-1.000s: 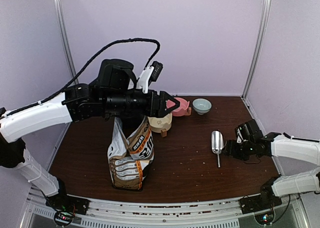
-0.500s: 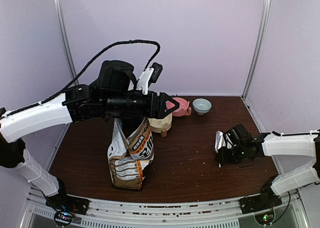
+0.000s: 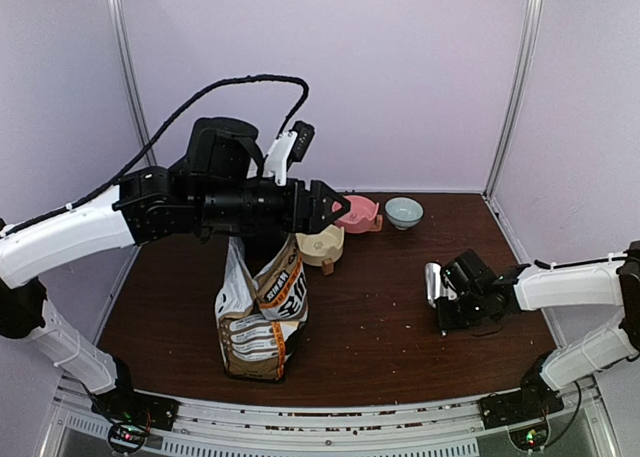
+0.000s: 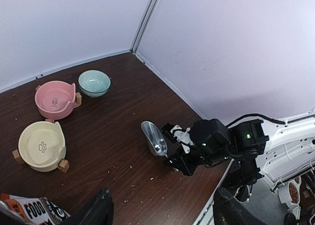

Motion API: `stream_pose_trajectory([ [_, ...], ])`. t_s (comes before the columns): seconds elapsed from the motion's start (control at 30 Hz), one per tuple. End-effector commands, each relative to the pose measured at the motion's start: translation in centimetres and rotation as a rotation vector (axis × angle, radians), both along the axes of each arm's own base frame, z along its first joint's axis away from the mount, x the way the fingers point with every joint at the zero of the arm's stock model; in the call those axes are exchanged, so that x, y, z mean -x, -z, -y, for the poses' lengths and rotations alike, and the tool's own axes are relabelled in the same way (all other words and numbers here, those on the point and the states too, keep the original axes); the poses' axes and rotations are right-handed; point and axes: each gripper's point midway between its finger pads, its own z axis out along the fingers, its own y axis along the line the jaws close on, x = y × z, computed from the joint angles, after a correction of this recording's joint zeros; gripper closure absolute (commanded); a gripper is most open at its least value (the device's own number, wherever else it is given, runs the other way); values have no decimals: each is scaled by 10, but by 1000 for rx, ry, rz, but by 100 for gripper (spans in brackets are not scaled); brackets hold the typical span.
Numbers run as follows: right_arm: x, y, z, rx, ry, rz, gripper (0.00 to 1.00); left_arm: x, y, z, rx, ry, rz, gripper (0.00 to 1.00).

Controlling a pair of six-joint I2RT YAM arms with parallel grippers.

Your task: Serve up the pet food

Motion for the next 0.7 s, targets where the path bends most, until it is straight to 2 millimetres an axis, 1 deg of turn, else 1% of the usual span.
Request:
stream_pose_trajectory([
  [0.0, -5, -39, -1, -2, -52, 100, 100, 0, -36, -22, 60, -54, 20, 27],
  [0.03, -5, -57, -7, -19, -97, 139, 100, 1, -35, -24, 39, -53, 8, 28],
  [0.07, -3, -73, -14, -36, -155, 175, 100, 3, -38, -26, 35, -51, -2, 28],
  [0.13, 6, -111, -32, -73, -292, 256, 100, 7, -41, -26, 32, -36, -27, 28],
  [0.23, 30, -163, -62, -127, -486, 341, 100, 17, -46, -20, 54, 17, -68, 29],
  [0.33, 50, -200, -82, -134, -604, 396, 100, 24, -49, -12, 73, 65, -106, 30],
  [0.43, 66, -224, -99, -96, -692, 429, 100, 27, -43, -8, 71, 84, -140, 29],
  [0.47, 70, -229, -105, -75, -718, 436, 100, 29, -42, -7, 74, 91, -149, 29],
  [0.53, 78, -232, -116, -16, -773, 433, 100, 32, -40, -5, 92, 107, -166, 29],
  [0.6, 83, -238, -123, 31, -806, 441, 100, 33, -40, -4, 113, 111, -177, 28],
  [0.67, 87, -248, -130, 57, -832, 465, 100, 31, -35, -4, 111, 105, -195, 27],
])
